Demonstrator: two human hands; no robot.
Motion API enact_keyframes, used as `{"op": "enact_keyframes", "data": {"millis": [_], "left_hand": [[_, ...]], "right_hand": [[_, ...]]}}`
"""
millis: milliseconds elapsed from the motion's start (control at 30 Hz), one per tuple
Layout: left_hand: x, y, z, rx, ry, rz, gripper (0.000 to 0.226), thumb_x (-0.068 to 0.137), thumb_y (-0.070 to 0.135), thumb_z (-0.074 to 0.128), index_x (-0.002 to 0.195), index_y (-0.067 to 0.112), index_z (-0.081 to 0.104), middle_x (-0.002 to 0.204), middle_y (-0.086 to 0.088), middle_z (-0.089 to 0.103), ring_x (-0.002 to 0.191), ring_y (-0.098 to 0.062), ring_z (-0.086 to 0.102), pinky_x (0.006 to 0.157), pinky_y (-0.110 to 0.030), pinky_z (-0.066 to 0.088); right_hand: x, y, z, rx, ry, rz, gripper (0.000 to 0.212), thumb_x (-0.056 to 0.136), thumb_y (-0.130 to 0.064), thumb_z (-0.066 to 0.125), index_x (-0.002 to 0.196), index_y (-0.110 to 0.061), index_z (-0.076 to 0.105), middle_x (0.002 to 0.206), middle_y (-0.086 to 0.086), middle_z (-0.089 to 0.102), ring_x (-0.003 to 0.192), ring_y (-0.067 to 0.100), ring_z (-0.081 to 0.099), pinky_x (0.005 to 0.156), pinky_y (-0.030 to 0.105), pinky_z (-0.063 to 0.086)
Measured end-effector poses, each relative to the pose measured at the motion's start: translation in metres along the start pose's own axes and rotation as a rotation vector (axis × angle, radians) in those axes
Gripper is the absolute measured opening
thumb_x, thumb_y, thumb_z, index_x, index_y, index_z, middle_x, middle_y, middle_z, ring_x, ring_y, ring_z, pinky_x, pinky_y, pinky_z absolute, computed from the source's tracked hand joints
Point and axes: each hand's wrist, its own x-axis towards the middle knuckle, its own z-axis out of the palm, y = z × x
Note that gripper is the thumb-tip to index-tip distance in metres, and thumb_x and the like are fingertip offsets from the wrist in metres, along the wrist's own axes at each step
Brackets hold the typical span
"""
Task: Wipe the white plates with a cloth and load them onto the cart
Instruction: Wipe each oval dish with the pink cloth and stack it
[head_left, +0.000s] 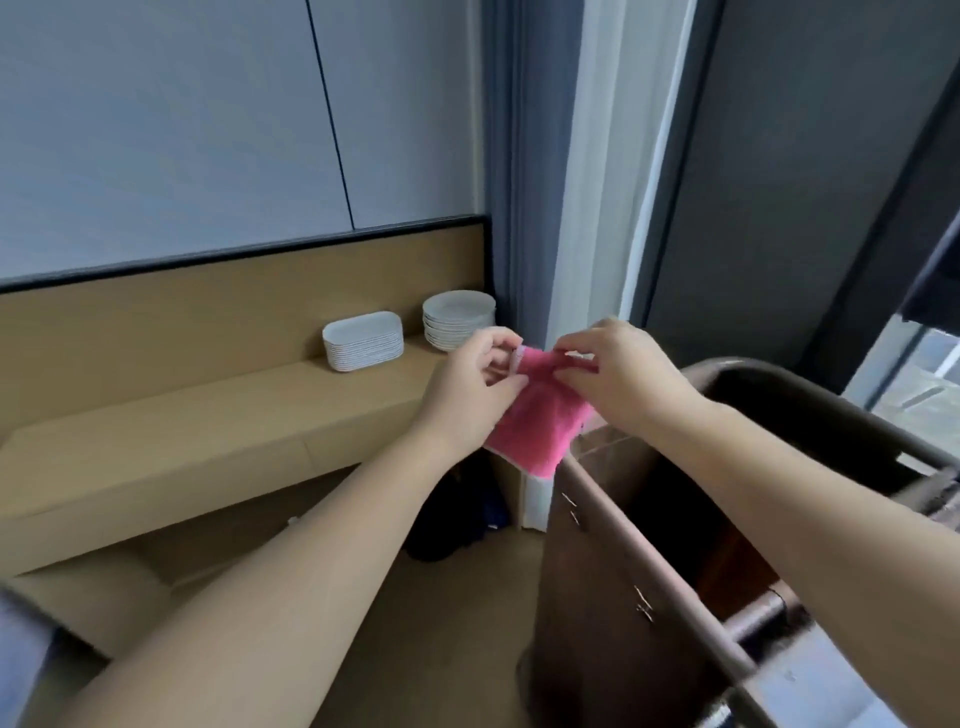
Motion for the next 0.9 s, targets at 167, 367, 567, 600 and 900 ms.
{"op": "enact_keyframes", "data": {"millis": [167, 367, 567, 600, 900], "left_hand": [[0.033, -0.059, -0.068, 0.040, 0.059, -0.055, 0.036, 0.087, -0.002, 0.062, 0.107, 0.027, 0.056, 0.101, -0.004, 0.067, 0.088, -0.021, 0.068, 0.087, -0.039, 0.054], [0.072, -0.132, -0.160, 0.134, -0.004, -0.130, 0.033, 0.088, 0.004, 0.064, 0.107, 0.030, 0.060, 0.101, 0.000, 0.064, 0.093, -0.018, 0.066, 0.090, -0.033, 0.053], [0.101, -0.185, -0.223, 0.284, -0.059, -0.186, 0.039, 0.082, 0.011, 0.073, 0.118, 0.022, 0.062, 0.090, 0.014, 0.060, 0.076, 0.002, 0.057, 0.071, -0.008, 0.042], [0.106, -0.193, -0.230, 0.309, -0.054, -0.188, 0.034, 0.083, 0.015, 0.073, 0.115, 0.022, 0.063, 0.090, 0.014, 0.059, 0.077, 0.001, 0.056, 0.071, -0.009, 0.041], [0.171, -0.257, -0.267, 0.297, 0.016, -0.290, 0.005, 0.095, 0.021, 0.056, 0.098, 0.025, 0.057, 0.093, 0.008, 0.063, 0.082, -0.007, 0.058, 0.068, -0.018, 0.040]], "right_hand": [[0.061, -0.034, 0.072, 0.164, -0.123, 0.078, 0.033, 0.084, -0.007, 0.066, 0.116, -0.014, 0.069, 0.104, 0.001, 0.065, 0.099, 0.018, 0.061, 0.081, 0.024, 0.045], [0.133, -0.076, 0.156, 0.080, -0.223, 0.031, 0.023, 0.079, 0.002, 0.061, 0.098, -0.007, 0.070, 0.092, 0.007, 0.061, 0.088, 0.024, 0.055, 0.076, 0.035, 0.047], [0.195, -0.098, 0.215, 0.012, -0.313, -0.085, 0.024, 0.082, 0.000, 0.048, 0.087, -0.009, 0.068, 0.082, 0.005, 0.064, 0.081, 0.026, 0.054, 0.073, 0.038, 0.046], [0.205, -0.100, 0.223, 0.032, -0.306, -0.093, 0.026, 0.083, -0.001, 0.047, 0.092, -0.011, 0.069, 0.087, 0.005, 0.065, 0.085, 0.025, 0.055, 0.076, 0.037, 0.046], [0.299, -0.093, 0.295, 0.379, -0.423, 0.009, 0.038, 0.089, -0.007, 0.056, 0.126, -0.014, 0.056, 0.102, 0.004, 0.065, 0.094, 0.019, 0.060, 0.077, 0.022, 0.045]]}}
